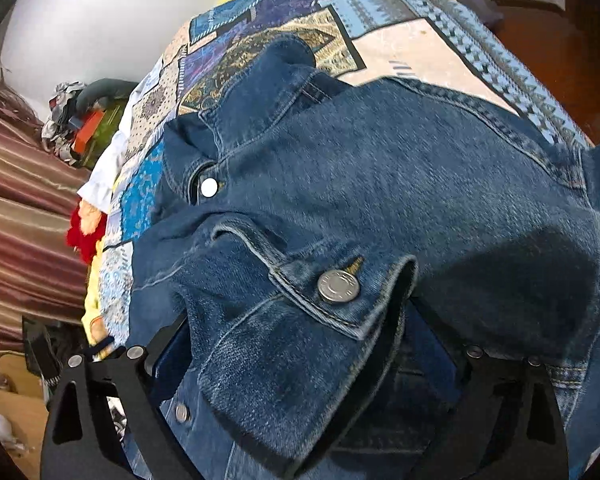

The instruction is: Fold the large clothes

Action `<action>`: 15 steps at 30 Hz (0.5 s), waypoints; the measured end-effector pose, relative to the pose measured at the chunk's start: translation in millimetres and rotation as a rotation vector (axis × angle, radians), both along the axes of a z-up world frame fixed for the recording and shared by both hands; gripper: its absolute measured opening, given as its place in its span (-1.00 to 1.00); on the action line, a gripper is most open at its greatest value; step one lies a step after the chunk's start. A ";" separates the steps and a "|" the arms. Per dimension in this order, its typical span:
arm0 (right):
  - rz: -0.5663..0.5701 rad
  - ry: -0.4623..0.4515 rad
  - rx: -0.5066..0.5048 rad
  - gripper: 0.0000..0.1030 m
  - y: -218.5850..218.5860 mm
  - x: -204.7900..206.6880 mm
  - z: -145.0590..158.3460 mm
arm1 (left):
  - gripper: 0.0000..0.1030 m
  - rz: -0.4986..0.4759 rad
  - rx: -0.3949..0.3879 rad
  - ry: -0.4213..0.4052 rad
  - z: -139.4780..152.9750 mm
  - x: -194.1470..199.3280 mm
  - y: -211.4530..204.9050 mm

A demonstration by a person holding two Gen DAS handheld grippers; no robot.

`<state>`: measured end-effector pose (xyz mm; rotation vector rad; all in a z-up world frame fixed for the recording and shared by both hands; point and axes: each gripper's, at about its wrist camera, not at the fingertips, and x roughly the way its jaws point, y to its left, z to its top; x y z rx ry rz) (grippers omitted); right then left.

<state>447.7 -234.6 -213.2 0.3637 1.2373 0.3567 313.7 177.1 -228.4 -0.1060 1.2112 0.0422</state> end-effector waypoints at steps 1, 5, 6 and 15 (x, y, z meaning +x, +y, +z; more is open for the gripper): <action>0.004 -0.008 -0.009 0.59 3.2 0.1 1.3 | 0.32 0.007 -0.024 0.001 -4.2 -4.8 2.9; 0.024 -0.044 -0.036 -0.07 14.4 0.7 18.1 | 0.33 0.019 -0.054 -0.014 -3.8 -11.7 6.1; 0.038 -0.065 -0.041 -0.28 17.4 -0.4 25.0 | 0.33 0.018 -0.048 -0.017 -1.8 -12.5 4.9; 0.220 -0.357 -0.197 -0.30 43.3 -31.2 106.4 | 0.35 0.033 -0.029 -0.065 21.9 12.5 -3.0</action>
